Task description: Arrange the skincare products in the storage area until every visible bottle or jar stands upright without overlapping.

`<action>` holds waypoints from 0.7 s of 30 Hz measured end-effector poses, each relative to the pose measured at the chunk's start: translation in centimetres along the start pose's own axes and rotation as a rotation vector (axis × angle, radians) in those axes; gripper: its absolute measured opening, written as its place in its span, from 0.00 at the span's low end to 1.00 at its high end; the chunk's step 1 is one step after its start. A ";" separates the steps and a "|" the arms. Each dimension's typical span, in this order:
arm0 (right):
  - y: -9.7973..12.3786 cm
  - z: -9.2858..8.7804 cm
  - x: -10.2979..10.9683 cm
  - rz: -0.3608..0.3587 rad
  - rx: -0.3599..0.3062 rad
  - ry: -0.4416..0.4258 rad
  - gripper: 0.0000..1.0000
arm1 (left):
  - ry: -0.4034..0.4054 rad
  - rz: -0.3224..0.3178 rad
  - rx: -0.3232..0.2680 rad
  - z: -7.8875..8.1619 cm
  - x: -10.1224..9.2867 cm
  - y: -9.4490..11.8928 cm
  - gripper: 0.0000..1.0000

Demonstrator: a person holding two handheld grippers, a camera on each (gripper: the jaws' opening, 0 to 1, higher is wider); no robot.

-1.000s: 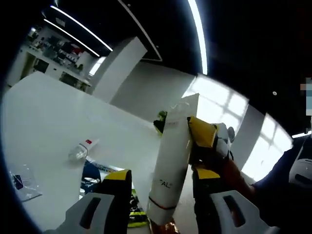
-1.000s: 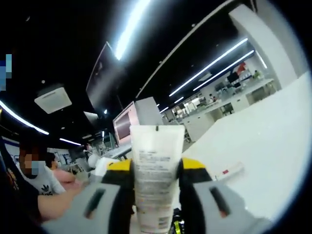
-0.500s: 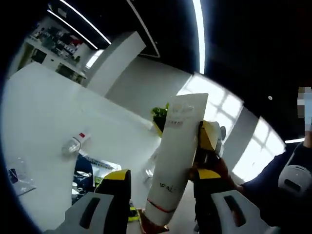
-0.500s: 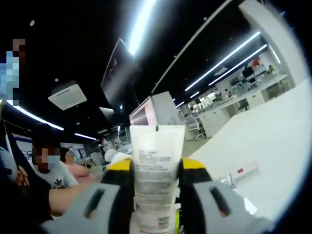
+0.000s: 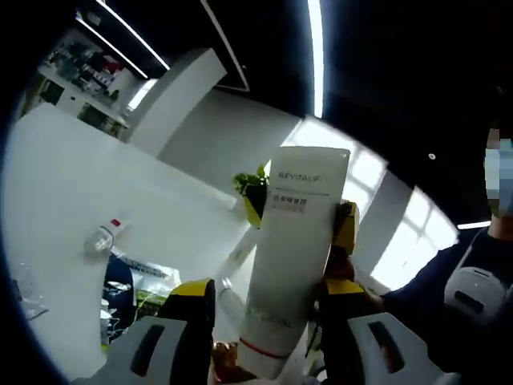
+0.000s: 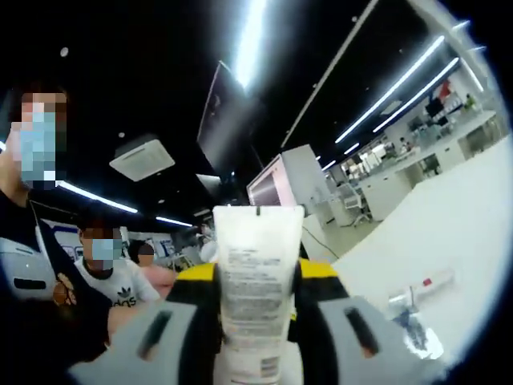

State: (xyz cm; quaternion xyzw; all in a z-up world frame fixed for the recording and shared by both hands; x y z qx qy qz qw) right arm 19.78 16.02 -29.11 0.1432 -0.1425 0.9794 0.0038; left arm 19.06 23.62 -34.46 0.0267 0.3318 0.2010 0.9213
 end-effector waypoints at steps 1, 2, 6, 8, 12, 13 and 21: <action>0.0 0.0 0.0 0.004 -0.001 -0.002 0.34 | 0.002 -0.003 0.002 0.0 -0.1 0.0 0.52; -0.1 0.0 0.1 0.013 -0.001 -0.003 0.34 | 0.002 -0.007 0.004 0.0 -0.1 0.0 0.52; -0.4 -0.2 0.7 0.097 -0.011 -0.052 0.34 | -0.005 -0.045 0.032 -0.5 -1.0 0.4 0.52; -0.4 -0.3 0.9 0.141 -0.014 -0.083 0.34 | -0.006 -0.067 0.055 -0.8 -1.5 0.6 0.52; -0.5 -0.5 1.2 0.187 -0.011 -0.100 0.34 | -0.016 -0.082 0.080 -1.3 -2.0 0.8 0.51; -0.5 -0.5 1.2 0.197 -0.012 -0.102 0.34 | -0.017 -0.087 0.085 -1.3 -2.1 0.9 0.51; -0.3 -0.7 1.0 0.224 -0.051 -0.144 0.34 | -0.054 -0.118 0.086 -1.4 -3.0 1.1 0.37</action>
Point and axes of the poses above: the point that each gripper's makers call its tool centre point, and the gripper's own axes: y roughly backward along the fingers, x roughly to its left, z roughly out of its top, the point moved 6 cm from there along y, roughly backward along the fingers, and after that the axes turned 15 degrees about z, right-handed, at the moved point
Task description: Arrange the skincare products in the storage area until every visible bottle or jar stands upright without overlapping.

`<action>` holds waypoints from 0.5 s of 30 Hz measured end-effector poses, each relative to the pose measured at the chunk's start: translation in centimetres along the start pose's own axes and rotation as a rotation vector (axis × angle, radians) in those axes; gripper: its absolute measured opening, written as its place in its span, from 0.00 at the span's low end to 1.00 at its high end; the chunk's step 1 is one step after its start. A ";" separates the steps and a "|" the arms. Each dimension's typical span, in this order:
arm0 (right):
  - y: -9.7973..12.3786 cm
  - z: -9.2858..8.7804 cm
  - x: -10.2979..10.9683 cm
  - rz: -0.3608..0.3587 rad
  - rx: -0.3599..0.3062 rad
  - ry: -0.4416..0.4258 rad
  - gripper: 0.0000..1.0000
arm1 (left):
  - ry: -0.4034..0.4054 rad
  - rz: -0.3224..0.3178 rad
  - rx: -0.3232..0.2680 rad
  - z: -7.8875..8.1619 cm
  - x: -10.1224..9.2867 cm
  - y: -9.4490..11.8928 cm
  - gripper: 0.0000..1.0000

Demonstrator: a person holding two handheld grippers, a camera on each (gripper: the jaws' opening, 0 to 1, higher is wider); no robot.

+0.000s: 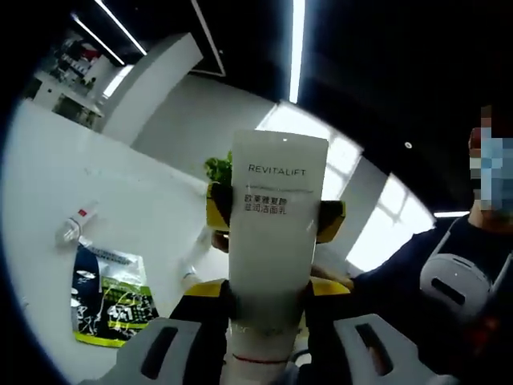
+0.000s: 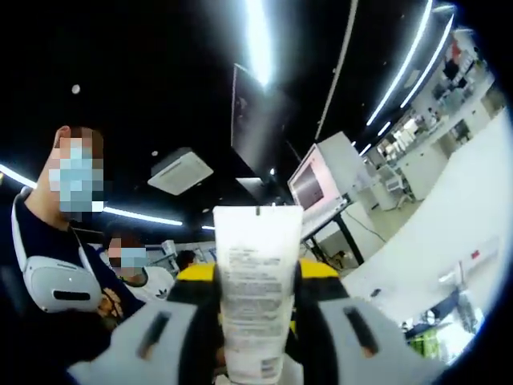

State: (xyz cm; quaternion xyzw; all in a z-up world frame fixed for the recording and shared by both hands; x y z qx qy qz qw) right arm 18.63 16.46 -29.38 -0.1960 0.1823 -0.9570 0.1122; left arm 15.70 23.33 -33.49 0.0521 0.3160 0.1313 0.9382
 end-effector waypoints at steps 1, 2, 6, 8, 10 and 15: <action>0.0 0.0 0.1 0.001 -0.001 0.000 0.35 | 0.003 0.006 0.002 0.0 0.1 0.0 0.37; 0.0 -0.1 0.1 0.001 -0.003 -0.006 0.35 | 0.005 0.008 0.004 0.0 0.1 0.0 0.37; 0.1 -0.2 0.1 0.001 -0.018 -0.013 0.35 | 0.006 0.021 -0.002 0.0 0.1 0.0 0.36; 0.3 -0.3 0.0 -0.005 -0.044 -0.020 0.35 | -0.014 0.040 -0.034 0.1 0.1 -0.1 0.35; 0.3 -0.5 0.0 -0.002 -0.047 -0.020 0.36 | -0.027 0.052 -0.033 -0.1 0.2 -0.1 0.34; 0.3 -0.9 0.1 -0.014 -0.055 -0.020 0.36 | -0.028 0.071 -0.038 -0.3 0.6 -0.1 0.33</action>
Point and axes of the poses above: the point that each gripper's makers call its tool centre point, and the gripper's own axes: y roughly backward along the fingers, x roughly to its left, z roughly out of its top, the point moved 6 cm from there along y, roughly backward along the fingers, and after that the axes turned 15 degrees about z, right-handed, at the moved point
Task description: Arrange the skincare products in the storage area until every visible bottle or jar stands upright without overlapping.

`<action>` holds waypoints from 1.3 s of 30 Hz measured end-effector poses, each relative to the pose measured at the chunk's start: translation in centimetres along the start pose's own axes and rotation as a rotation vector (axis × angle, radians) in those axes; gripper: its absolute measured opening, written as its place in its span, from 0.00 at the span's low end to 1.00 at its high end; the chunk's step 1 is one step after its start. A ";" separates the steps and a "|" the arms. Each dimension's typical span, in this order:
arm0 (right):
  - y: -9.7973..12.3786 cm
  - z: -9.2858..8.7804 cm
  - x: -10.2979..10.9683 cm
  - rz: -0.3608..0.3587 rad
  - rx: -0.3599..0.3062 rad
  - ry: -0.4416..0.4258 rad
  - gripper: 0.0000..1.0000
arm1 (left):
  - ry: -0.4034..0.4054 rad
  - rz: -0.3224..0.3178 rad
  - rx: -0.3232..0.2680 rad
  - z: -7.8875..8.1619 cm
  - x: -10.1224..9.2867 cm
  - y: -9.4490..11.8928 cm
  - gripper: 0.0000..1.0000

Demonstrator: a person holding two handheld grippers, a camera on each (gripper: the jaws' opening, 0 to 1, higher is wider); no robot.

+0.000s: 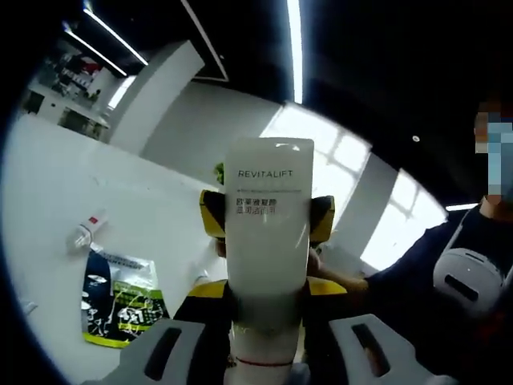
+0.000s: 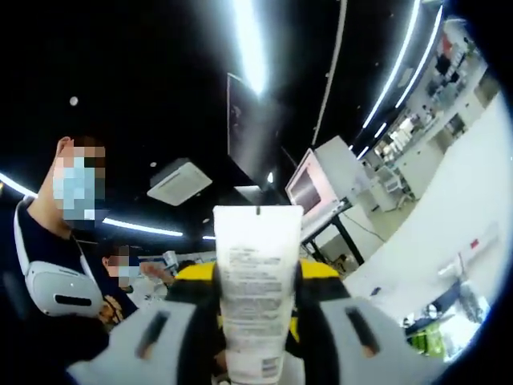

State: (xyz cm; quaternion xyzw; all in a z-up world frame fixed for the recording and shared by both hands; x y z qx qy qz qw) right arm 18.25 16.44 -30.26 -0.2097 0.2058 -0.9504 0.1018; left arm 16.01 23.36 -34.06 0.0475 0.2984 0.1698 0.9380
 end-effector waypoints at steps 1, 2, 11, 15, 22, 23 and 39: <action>0.0 -0.1 0.0 -0.006 0.003 0.002 0.36 | 0.001 0.004 0.001 0.0 0.1 0.0 0.33; 0.1 -0.2 0.0 -0.020 0.009 0.003 0.36 | -0.001 0.013 -0.001 -0.1 0.2 0.0 0.33; 0.8 0.7 -0.8 -0.211 0.056 0.150 0.39 | 0.009 0.094 -0.013 -0.6 1.5 -0.3 0.33; 0.6 0.5 -0.7 -0.296 0.125 0.221 0.38 | 0.017 0.118 -0.026 -0.9 2.2 -0.6 0.33; 1.9 1.1 -2.0 -0.461 0.159 0.253 0.44 | 0.021 0.191 -0.037 -1.1 3.0 -0.8 0.33; 1.9 1.2 -2.1 -0.469 0.159 0.252 0.43 | 0.010 0.215 -0.048 -1.0 3.2 -0.8 0.33; 0.6 1.7 -2.0 -0.609 0.235 0.360 0.27 | -0.064 0.393 -0.132 0.1 3.5 -1.3 0.33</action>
Point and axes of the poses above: the point that each gripper's makers call its tool centre point, and the gripper's own axes: y roughly backward along the fingers, x roughly to its left, z roughly out of its top, the point moved 6 cm from there along y, roughly backward along the fingers, and after that the axes turned 15 degrees about z, right-handed, at the moved point
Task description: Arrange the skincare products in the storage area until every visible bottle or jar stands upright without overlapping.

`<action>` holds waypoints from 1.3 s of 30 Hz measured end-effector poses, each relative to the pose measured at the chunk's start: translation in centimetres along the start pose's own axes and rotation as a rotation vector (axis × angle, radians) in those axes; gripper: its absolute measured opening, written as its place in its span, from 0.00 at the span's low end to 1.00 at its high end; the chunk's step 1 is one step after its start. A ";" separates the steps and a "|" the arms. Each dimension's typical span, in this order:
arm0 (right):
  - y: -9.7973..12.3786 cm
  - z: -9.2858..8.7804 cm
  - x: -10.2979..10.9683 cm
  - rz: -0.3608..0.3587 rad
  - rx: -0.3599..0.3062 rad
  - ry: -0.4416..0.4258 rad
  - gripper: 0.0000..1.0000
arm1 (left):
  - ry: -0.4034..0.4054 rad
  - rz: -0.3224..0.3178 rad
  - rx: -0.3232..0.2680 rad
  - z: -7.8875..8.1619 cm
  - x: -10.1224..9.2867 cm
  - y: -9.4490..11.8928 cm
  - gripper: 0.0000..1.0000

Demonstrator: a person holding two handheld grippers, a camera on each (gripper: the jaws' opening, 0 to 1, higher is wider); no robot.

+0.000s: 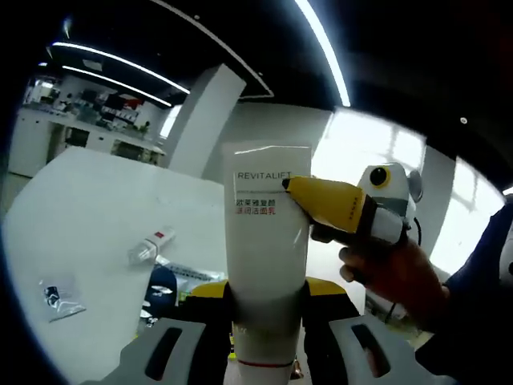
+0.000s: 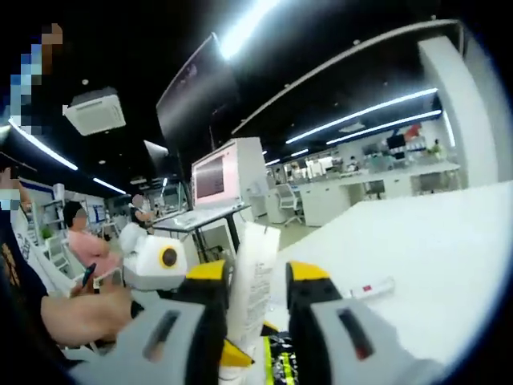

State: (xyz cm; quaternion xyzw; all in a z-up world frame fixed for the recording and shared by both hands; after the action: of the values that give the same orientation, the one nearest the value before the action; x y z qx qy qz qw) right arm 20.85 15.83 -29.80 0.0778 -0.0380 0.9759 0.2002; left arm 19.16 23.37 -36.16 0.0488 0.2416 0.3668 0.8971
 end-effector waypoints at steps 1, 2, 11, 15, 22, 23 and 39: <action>-0.1 0.0 0.0 0.001 -0.012 -0.021 0.26 | -0.005 0.012 -0.019 0.1 0.0 0.0 0.33; -0.2 0.0 0.0 0.003 -0.015 -0.032 0.26 | -0.011 0.019 -0.027 0.1 0.0 0.0 0.33; -1.0 -0.4 0.2 -0.002 0.019 -0.014 0.21 | -0.033 0.054 -0.032 0.3 0.3 -0.2 0.33; -1.0 -0.2 0.1 -0.011 0.007 -0.006 0.20 | -0.050 0.082 -0.056 0.6 0.2 -0.3 0.33; -1.0 -0.7 -0.1 -0.040 0.019 -0.021 0.19 | -0.174 0.174 -0.047 0.1 0.0 -0.8 0.33; -1.0 -0.8 -0.1 -0.041 0.017 -0.022 0.19 | -0.192 0.191 -0.055 0.1 0.1 -0.8 0.33; -0.5 -0.2 0.4 -0.014 -0.019 0.073 0.09 | -0.272 0.218 -0.085 0.5 -0.3 -0.9 0.34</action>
State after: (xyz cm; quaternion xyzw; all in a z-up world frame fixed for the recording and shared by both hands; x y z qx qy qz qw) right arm 20.63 16.46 -29.92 0.0406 -0.0392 0.9763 0.2089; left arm 19.78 22.62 -35.84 0.0859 0.0955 0.4619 0.8776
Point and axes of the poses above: the point that each gripper's makers call its tool centre point, and the gripper's own axes: y roughly backward along the fingers, x roughly to its left, z roughly out of its top, the point moved 6 cm from there along y, roughly backward along the fingers, and after that the axes turned 15 degrees about z, right-handed, at the moved point
